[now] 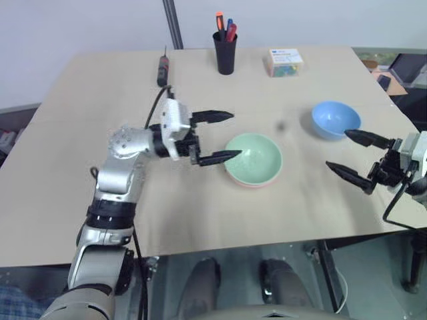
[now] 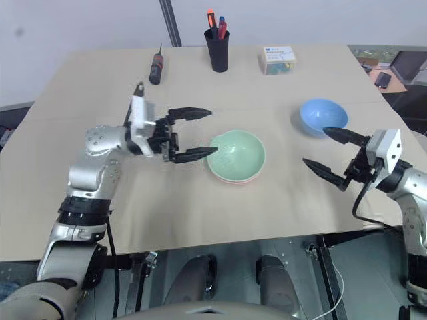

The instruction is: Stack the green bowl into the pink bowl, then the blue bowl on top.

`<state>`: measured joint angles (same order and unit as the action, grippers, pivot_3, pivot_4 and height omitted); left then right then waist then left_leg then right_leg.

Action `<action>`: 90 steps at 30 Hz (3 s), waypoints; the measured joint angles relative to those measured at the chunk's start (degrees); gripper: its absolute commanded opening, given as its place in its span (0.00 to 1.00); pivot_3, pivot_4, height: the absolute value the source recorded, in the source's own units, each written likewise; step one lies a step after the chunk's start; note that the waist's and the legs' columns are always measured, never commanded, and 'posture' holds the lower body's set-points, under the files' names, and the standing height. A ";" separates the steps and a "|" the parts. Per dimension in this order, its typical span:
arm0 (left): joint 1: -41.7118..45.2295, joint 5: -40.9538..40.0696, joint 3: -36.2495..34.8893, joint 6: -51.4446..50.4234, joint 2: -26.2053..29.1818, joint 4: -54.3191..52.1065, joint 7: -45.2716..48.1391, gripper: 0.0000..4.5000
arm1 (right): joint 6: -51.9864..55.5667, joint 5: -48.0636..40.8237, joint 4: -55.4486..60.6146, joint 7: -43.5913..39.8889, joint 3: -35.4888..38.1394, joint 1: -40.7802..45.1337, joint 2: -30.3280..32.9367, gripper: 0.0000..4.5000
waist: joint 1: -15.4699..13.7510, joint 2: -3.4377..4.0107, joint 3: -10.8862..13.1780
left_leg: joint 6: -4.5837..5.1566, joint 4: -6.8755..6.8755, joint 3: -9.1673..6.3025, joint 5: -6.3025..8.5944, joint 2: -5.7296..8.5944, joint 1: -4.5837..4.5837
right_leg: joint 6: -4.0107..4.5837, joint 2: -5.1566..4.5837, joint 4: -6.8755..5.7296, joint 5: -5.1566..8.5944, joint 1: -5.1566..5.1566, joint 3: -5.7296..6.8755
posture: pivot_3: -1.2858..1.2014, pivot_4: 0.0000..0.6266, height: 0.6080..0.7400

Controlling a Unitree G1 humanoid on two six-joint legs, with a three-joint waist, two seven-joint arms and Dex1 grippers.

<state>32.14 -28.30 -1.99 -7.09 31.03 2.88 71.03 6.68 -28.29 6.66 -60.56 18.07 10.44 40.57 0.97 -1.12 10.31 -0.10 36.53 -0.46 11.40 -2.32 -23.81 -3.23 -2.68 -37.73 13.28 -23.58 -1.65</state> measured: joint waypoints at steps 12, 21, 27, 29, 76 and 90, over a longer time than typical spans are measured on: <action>-13.78 -8.96 -12.27 -3.82 5.48 -0.46 1.65 0.98 | -3.53 16.44 -28.62 1.76 -14.51 24.21 1.56 1.00 | -0.03 0.02 0.02 | 0.00 0.00 0.05 0.00 0.00 -0.03 | 0.25 -0.02 0.05 -0.06 -0.02 -0.01 | 0.52 0.24 1.00; -21.47 -12.41 -15.25 -3.83 5.93 -5.51 3.84 0.98 | -10.60 27.68 -59.90 4.06 -21.65 40.94 -1.55 1.00 | 0.23 0.04 0.05 | 0.00 -0.07 0.06 0.00 0.00 -0.02 | 0.28 -0.02 0.06 -0.05 -0.05 -0.01 | 0.52 0.24 1.00; -25.07 -12.81 -15.70 -3.89 6.00 -7.94 4.18 1.00 | -14.83 31.77 -70.29 3.41 -23.82 46.21 -3.57 0.44 | 0.78 0.04 0.05 | 0.00 -0.08 0.05 0.00 0.00 -0.04 | 0.26 -0.02 0.06 -0.07 -0.06 -0.02 | 0.52 0.24 1.00; -25.66 -13.14 -15.73 -3.99 6.02 -8.70 4.14 1.00 | -15.78 32.40 -71.61 3.25 -23.82 46.64 -3.79 0.25 | 0.90 0.04 0.05 | 0.00 -0.08 0.05 0.00 0.00 -0.04 | 0.25 -0.02 0.06 -0.07 -0.06 -0.02 | 0.52 0.24 1.00; -19.92 -11.09 -13.15 -2.62 7.19 -1.00 7.52 1.00 | 25.85 10.05 20.34 -5.24 -31.09 28.51 -1.29 0.09 | -0.08 0.16 0.14 | -0.01 -0.08 0.02 0.00 -0.04 -0.09 | 0.42 -0.03 0.03 0.05 -0.16 0.03 | 0.52 0.24 1.00; -19.86 -10.95 -12.99 -2.50 7.10 -0.41 7.79 1.00 | 28.36 9.04 22.02 -1.17 -30.06 27.01 -0.31 0.89 | -0.09 0.15 0.14 | -0.01 -0.08 0.02 0.01 -0.04 -0.09 | 0.42 -0.03 0.03 0.05 -0.16 0.04 | 0.52 0.24 1.00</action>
<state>12.28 -39.26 -14.98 -9.59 38.13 2.47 78.83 35.04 -19.24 28.68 -61.73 -11.99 37.46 40.26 0.89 -0.98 10.45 -0.11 36.45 -0.44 11.41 -2.36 -23.90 -2.81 -2.70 -37.70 13.33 -23.74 -1.61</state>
